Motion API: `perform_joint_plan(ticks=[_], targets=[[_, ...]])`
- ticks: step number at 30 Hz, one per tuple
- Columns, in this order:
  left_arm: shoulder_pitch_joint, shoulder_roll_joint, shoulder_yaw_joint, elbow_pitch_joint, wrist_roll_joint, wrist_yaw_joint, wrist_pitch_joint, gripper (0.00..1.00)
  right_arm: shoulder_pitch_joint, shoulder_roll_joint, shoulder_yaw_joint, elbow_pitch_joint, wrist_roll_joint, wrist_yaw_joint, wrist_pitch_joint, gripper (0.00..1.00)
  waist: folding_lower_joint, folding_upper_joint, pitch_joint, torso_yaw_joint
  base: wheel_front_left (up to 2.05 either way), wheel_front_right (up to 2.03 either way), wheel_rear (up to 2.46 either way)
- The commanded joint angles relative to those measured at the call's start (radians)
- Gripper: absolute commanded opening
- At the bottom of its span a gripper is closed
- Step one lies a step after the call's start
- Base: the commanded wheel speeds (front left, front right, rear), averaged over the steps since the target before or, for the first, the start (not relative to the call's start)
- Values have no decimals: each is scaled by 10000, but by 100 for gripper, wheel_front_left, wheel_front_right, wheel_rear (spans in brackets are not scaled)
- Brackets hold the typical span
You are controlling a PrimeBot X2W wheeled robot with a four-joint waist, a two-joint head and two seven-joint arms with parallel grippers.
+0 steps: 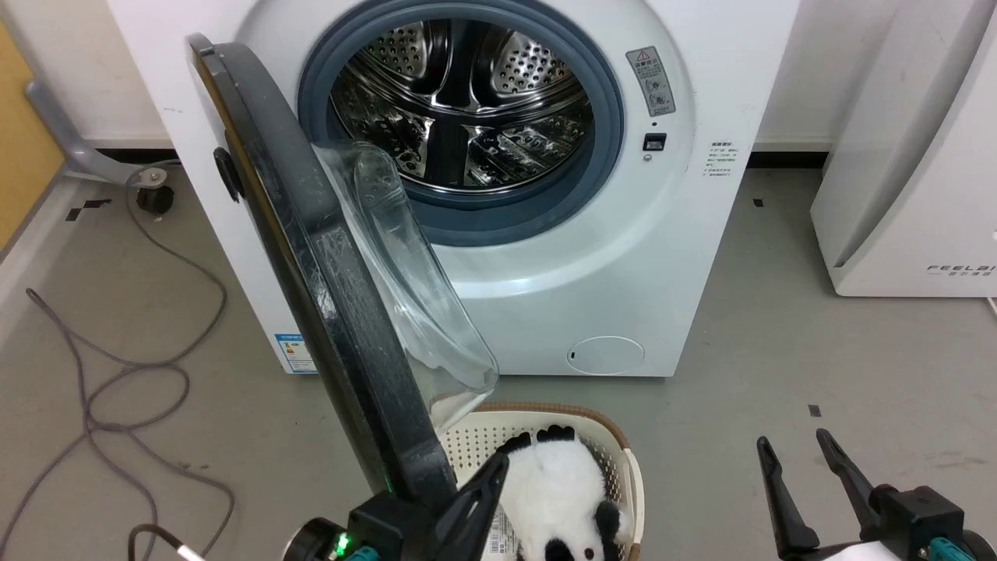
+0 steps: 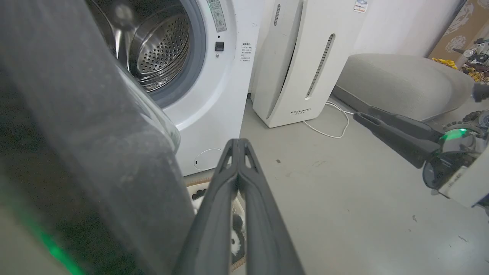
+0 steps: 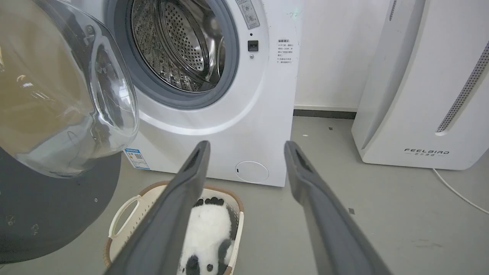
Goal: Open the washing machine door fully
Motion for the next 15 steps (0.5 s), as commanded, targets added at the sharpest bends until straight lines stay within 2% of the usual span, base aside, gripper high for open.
perform_joint_plan(ticks=[1,15], targets=[[-144,-45,97,77,71,107,-139,0,104,41,13,12,-25,8,11,100,0,-1,-8,-16,0,0,0],[597,-151,636,-72,-39,1007,-433,0,105,41,11,131,81,8,-70,100,0,-1,-14,111,0,0,0]])
